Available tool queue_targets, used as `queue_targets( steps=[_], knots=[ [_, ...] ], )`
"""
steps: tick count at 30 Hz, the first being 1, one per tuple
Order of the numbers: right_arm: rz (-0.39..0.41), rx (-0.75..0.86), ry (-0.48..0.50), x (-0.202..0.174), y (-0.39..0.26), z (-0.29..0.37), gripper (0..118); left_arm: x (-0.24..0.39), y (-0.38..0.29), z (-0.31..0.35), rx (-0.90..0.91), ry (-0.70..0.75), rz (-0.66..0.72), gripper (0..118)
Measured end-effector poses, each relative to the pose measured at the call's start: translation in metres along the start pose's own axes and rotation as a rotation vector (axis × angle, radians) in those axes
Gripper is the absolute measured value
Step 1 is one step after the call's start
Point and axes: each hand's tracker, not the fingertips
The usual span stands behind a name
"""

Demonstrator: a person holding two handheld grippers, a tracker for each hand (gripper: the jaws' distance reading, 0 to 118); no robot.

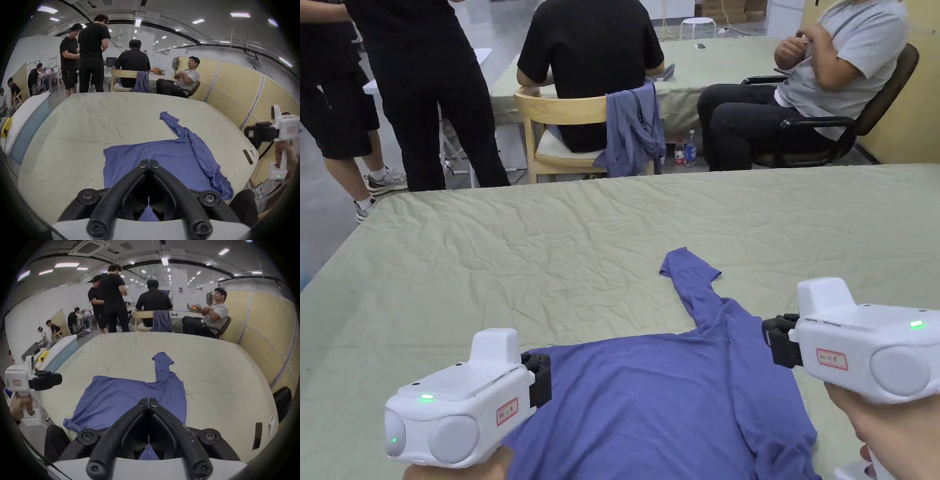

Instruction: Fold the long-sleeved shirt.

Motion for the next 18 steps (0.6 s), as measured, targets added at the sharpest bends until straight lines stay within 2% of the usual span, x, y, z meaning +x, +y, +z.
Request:
queue_targets(
  steps=[4,9,12,13,14,16,17,18],
  knots=[
    [0.097,-0.131,0.035,0.014,0.059,-0.075,0,-0.006,0.009,-0.035,-0.032,-0.002,0.001,0],
    [0.134,-0.253,0.095,0.029,0.123,-0.186,0,-0.018,0.021,-0.083,-0.066,-0.001,0.018,0],
    [0.198,-0.295,0.037,0.031,0.15,-0.246,1,-0.029,0.026,-0.106,-0.077,-0.006,0.035,0],
    [0.191,-0.306,0.051,0.033,0.158,-0.267,2,-0.033,0.027,-0.113,-0.079,-0.008,0.041,0],
    [0.153,-0.341,0.075,0.039,0.164,-0.289,20,-0.037,0.026,-0.119,-0.079,-0.006,0.052,0],
    [0.14,-0.371,0.064,0.043,0.174,-0.325,67,-0.045,0.024,-0.126,-0.066,-0.005,0.073,0],
    [0.158,-0.39,0.022,0.044,0.176,-0.344,75,-0.048,0.024,-0.132,-0.077,-0.004,0.078,0],
    [0.174,-0.389,-0.003,0.044,0.179,-0.362,72,-0.051,0.022,-0.135,-0.082,-0.003,0.08,0]
  ],
)
